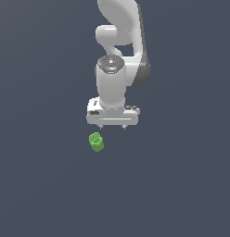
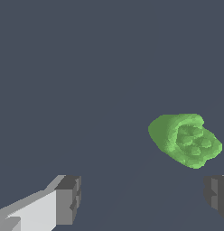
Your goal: Pick up the object and move it to a goal position.
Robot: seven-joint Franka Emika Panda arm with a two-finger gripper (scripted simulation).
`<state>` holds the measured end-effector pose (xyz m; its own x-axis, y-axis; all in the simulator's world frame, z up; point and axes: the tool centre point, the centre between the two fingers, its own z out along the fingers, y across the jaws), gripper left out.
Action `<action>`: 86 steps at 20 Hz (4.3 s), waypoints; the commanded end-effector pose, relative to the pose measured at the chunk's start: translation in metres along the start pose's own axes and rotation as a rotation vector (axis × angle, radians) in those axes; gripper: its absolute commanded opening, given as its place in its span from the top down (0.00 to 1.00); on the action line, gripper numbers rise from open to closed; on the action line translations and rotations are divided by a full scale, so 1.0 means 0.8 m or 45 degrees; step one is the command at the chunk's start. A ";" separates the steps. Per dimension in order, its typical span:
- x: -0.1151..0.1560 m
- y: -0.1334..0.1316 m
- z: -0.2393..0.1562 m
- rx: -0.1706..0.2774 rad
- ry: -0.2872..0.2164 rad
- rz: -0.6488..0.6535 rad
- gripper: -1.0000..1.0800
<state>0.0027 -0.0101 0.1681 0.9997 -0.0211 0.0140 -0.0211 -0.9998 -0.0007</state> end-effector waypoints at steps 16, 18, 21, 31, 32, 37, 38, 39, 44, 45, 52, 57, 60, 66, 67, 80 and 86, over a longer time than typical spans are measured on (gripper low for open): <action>0.000 -0.014 -0.021 -0.008 0.016 -0.021 0.04; 0.001 -0.012 -0.019 -0.009 0.015 -0.036 0.04; 0.002 -0.007 -0.017 -0.009 0.014 -0.068 0.04; 0.009 0.021 0.001 -0.010 0.004 -0.260 0.04; 0.009 0.025 0.003 -0.010 0.003 -0.286 0.04; 0.013 0.046 0.016 -0.009 -0.004 -0.423 0.04; 0.013 0.050 0.018 -0.008 -0.005 -0.450 0.04; 0.014 0.054 0.021 -0.007 -0.006 -0.478 0.04; 0.016 0.074 0.033 -0.004 -0.011 -0.610 0.04; 0.017 0.077 0.036 -0.003 -0.012 -0.633 0.04; 0.018 0.096 0.047 0.002 -0.016 -0.756 0.04; 0.018 0.103 0.052 0.004 -0.017 -0.802 0.04; 0.018 0.105 0.053 0.005 -0.018 -0.813 0.04; 0.018 0.104 0.060 0.005 -0.018 -0.809 0.04; 0.018 0.105 0.064 0.005 -0.018 -0.809 0.04; 0.017 0.105 0.115 0.005 -0.017 -0.813 0.04; 0.017 0.105 0.115 0.005 -0.017 -0.813 1.00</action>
<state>0.0160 -0.0944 0.0763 0.8154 0.5789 0.0002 0.5789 -0.8154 0.0001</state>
